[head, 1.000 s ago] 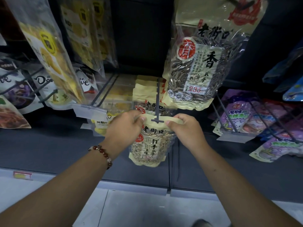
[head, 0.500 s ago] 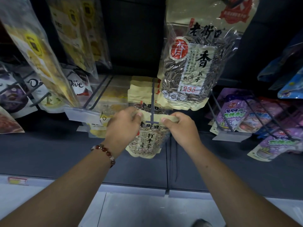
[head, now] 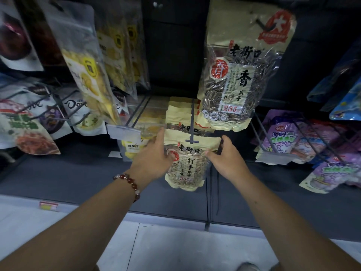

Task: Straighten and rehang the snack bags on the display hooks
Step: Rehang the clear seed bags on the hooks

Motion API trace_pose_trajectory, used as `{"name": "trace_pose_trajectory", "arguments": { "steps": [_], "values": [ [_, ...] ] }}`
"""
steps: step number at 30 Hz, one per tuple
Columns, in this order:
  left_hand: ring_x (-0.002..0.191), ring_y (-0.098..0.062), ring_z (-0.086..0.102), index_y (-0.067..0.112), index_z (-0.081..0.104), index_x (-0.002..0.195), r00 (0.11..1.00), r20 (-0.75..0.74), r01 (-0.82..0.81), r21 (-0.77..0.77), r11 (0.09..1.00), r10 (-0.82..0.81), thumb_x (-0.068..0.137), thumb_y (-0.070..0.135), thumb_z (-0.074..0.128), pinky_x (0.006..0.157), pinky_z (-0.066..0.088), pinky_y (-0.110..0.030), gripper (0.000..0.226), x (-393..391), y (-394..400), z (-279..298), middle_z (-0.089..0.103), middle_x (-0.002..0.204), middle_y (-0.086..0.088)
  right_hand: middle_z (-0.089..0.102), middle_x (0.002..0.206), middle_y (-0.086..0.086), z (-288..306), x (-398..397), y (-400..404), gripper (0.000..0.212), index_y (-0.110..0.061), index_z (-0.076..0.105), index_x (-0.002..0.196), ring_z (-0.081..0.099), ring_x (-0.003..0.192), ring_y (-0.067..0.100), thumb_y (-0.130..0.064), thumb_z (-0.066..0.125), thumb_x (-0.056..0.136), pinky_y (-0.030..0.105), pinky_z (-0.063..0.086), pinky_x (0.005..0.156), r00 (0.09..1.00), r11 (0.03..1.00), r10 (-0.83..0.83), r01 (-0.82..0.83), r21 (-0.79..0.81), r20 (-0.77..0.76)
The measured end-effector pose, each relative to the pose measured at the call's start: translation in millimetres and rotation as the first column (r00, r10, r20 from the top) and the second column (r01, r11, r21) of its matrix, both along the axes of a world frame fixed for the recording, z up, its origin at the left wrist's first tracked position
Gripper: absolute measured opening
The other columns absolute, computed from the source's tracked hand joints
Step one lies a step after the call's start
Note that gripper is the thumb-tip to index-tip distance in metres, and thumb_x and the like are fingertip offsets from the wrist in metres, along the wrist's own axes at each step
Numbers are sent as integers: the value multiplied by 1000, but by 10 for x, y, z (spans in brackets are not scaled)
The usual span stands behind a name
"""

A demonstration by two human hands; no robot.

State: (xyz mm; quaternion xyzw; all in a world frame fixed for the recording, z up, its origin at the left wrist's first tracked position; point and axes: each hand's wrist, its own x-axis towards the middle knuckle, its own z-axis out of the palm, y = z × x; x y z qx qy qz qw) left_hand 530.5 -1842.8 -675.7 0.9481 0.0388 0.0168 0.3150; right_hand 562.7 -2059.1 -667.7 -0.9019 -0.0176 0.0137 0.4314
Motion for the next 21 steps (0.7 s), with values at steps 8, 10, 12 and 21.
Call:
{"name": "trace_pose_trajectory", "arguments": {
  "steps": [8,10,12,21],
  "values": [
    [149,-34,9,29,14,154,994,-104,67,394,917,-28,94,51,49,119,16,-49,73,-536,194,22,6,163,-14,25,159,8,3,-484,50,83,-19,19,152,21,146,28,-46,63,87,46,24,118,993,914,114,-113,-389,-23],
    [149,-34,9,29,14,154,993,-117,77,456,887,-26,95,52,47,119,15,-51,71,-698,237,31,6,163,-14,15,162,9,31,-637,89,83,-19,14,155,12,149,29,-47,59,91,44,16,121,985,862,170,-168,-477,-40],
    [149,-34,7,28,13,154,992,-127,81,496,864,-20,96,52,45,119,13,-52,70,-857,298,58,4,163,-13,13,162,9,62,-771,122,80,-19,14,155,11,149,32,-48,56,92,43,14,121,977,832,211,-199,-517,-35],
    [149,-33,6,28,12,155,994,-86,-8,562,827,68,97,51,42,119,12,-51,69,-1520,840,209,4,163,-11,13,162,8,150,-1236,334,76,-21,17,155,11,149,30,-48,52,93,42,13,121,937,706,349,-277,-652,-20]
  ]
}}
